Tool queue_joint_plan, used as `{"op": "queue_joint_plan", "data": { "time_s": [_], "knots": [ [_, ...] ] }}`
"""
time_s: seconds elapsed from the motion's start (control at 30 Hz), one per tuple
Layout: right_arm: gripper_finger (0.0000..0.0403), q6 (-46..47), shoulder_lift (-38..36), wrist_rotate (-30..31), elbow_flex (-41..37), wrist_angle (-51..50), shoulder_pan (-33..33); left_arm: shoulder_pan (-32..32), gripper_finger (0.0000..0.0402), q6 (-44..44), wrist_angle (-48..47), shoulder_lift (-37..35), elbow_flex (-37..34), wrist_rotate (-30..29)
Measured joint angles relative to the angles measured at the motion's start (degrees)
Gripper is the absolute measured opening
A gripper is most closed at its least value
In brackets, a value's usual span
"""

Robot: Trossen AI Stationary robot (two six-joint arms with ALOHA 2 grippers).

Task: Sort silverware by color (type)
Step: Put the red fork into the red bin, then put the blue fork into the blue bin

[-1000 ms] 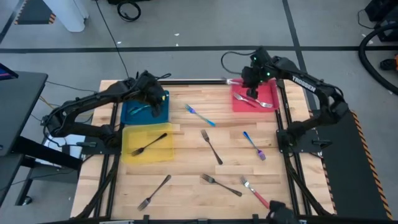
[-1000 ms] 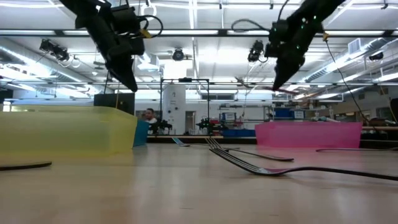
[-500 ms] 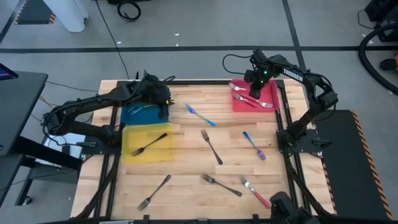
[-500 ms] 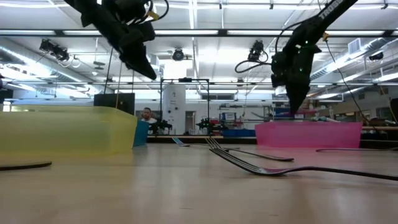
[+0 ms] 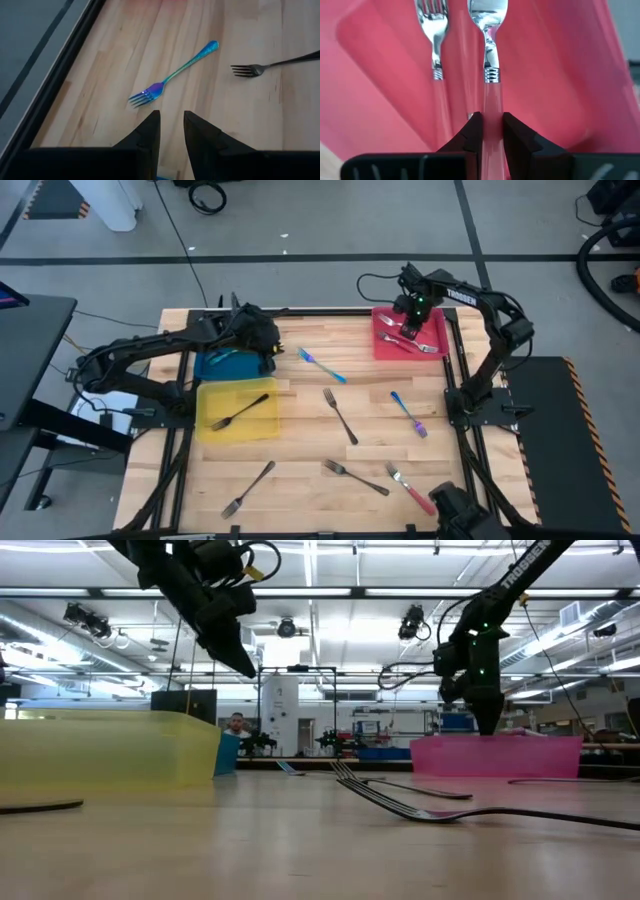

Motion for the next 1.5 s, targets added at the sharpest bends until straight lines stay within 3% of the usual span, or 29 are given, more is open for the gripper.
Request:
{"op": "queue_joint_plan", "data": {
  "time_s": [0.37,0.8,1.23,1.37,1.5],
  "knots": [
    [0.0088,3.86,4.6,-0.64,-0.09,-1.27,-0.63,-0.09,0.0085,6.41,7.68,4.56,-0.02,-0.01],
    [0.0129,6.65,4.01,1.98,-0.09,-3.11,3.67,-0.77,0.0086,8.33,18.5,11.01,0.06,-0.03],
    [0.0133,14.41,-3.68,2.34,2.07,-12.71,10.52,-5.19,0.0162,19.7,28.63,17.17,0.1,0.06],
    [0.0133,14.85,-8.36,1.71,2.14,-12.53,12.47,-5.35,0.0161,20.83,24.06,20.61,4.53,0.09],
    [0.0132,15.02,-12.87,1.57,2.14,-11.44,14.04,-4.42,0.0154,20.71,12.71,26.38,13.83,3.94]
  ]
}}
